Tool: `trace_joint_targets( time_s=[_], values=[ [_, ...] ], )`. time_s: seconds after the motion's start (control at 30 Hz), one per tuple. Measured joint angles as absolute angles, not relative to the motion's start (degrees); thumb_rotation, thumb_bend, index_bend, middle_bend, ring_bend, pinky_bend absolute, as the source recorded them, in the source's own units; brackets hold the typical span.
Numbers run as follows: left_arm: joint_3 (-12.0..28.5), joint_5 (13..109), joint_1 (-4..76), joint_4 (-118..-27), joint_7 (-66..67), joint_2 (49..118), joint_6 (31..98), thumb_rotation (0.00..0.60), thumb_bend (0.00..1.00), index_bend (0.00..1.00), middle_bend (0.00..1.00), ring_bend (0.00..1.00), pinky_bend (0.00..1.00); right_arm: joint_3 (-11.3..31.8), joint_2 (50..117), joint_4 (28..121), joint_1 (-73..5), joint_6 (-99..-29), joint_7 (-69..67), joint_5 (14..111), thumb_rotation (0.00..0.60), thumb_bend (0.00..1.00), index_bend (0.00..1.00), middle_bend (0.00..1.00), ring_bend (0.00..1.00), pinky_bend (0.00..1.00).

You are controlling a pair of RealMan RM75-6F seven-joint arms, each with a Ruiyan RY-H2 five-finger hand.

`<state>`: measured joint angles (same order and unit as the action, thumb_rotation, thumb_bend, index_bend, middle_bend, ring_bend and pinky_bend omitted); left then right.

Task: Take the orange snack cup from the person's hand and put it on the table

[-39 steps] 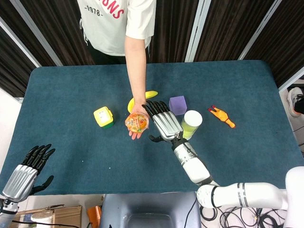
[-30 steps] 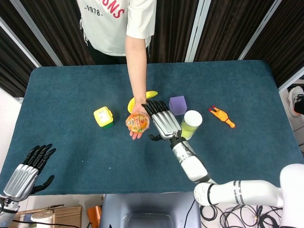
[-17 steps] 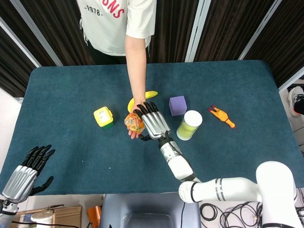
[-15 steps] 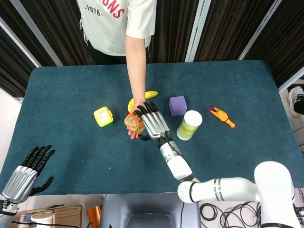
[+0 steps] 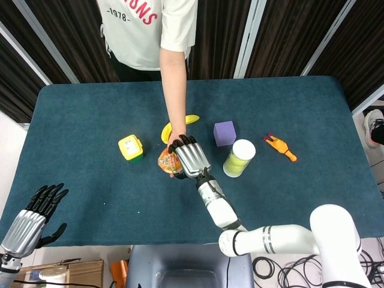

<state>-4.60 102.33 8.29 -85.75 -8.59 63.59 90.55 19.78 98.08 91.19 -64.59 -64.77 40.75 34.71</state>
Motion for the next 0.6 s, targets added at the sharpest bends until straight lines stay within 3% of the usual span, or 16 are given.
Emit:
trace_joint_targets(
  time_s=[0.2, 0.37, 0.6],
  values=[
    [-4.67, 102.59, 8.16, -85.7, -8.88, 63.5, 90.99, 0.6, 0.37, 0.0, 0.0, 0.0, 0.06, 19.59, 99.65, 89.59, -64.55, -65.3, 39.56, 36.98, 0.6, 0.14, 0.68, 0.47, 0.34, 0.44],
    [-4.69, 102.82, 8.07, -85.52, -9.22, 63.43, 91.42, 0.6, 0.37, 0.0, 0.0, 0.0, 0.06, 19.63, 100.38, 88.64, -64.04, -66.52, 37.67, 40.93, 0.6, 0.24, 0.83, 0.59, 0.48, 0.59],
    [-4.7, 102.84, 8.13, -85.52, -9.19, 63.47, 91.28, 0.6, 0.37, 0.0, 0.0, 0.0, 0.06, 19.48, 101.32, 87.05, -62.62, -69.08, 34.62, 46.55, 0.6, 0.27, 0.93, 0.68, 0.57, 0.68]
  ],
)
